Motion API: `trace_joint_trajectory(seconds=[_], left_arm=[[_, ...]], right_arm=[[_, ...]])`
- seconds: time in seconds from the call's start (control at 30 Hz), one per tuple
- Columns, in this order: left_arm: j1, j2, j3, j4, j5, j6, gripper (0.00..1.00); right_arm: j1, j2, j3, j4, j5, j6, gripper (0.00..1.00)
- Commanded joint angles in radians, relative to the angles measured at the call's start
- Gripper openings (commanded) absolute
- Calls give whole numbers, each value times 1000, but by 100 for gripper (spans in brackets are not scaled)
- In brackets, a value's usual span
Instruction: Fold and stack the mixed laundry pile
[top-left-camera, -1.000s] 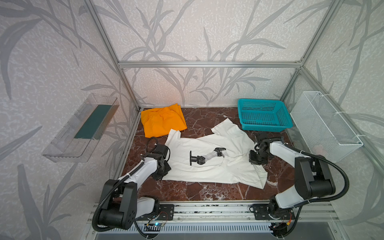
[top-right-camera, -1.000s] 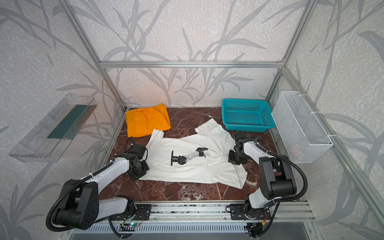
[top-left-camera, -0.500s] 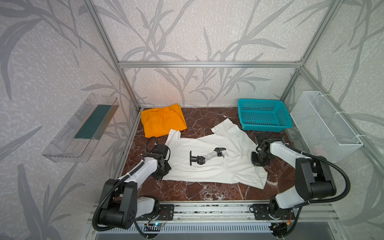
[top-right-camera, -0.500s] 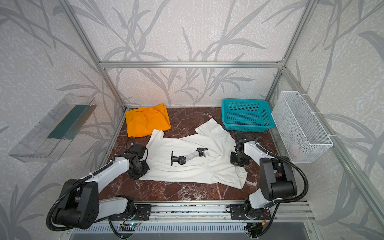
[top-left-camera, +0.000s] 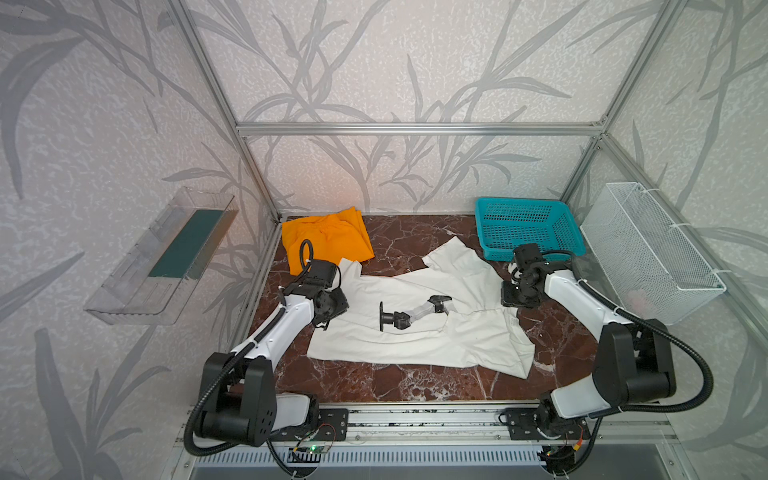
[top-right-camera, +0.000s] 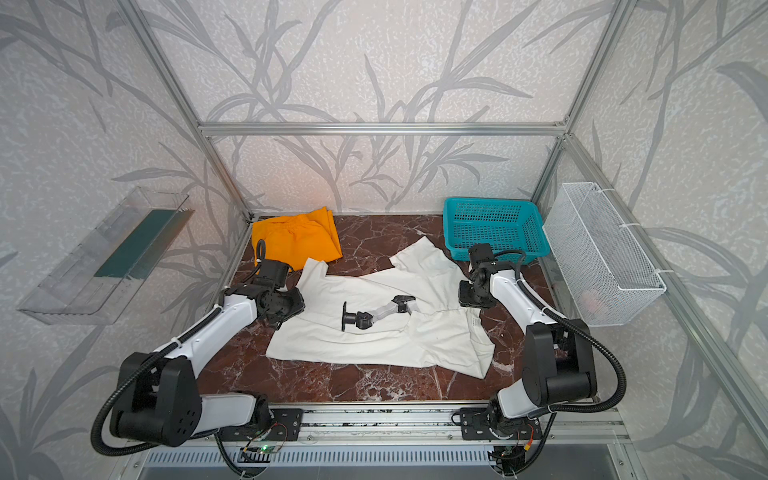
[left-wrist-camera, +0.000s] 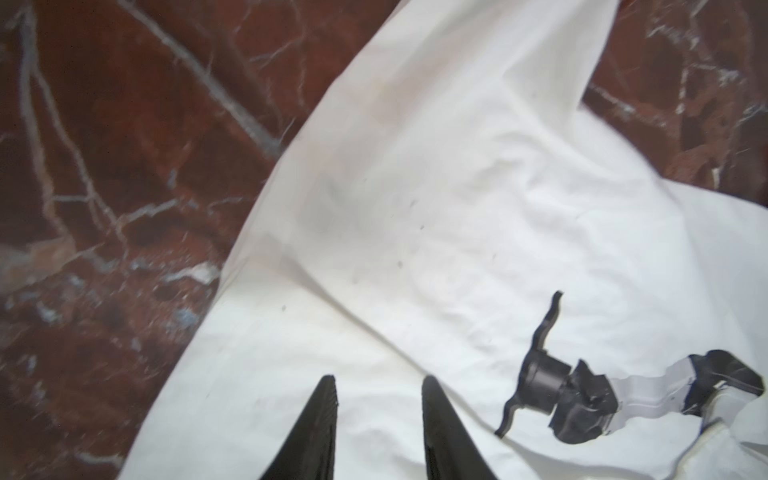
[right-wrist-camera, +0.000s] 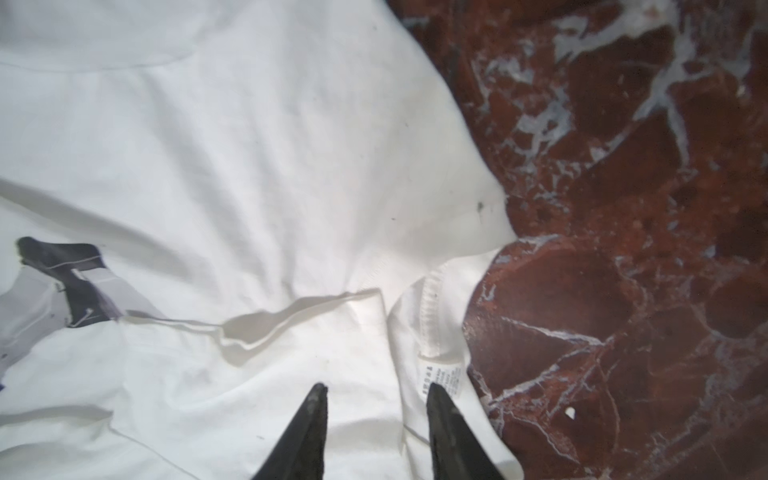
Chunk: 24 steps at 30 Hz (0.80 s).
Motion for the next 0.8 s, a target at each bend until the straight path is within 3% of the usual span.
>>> trace_joint_trajectory(seconds=[0.0,0.2,0.43,0.77], left_arm=[[-1,124,64,62,32,69,27],[1,290,105,37,-36,-18,15],[21,272,26,-6,-138,-114,12],[59,126,-162,-69,-139,-198,12]], right_arm=[[33,48,18,18,-53,-17,41],[41,100,-36,48,-48,54,41],[39,153,-96,67,-26,73,41],[38,139,-153,7,-22,77,41]])
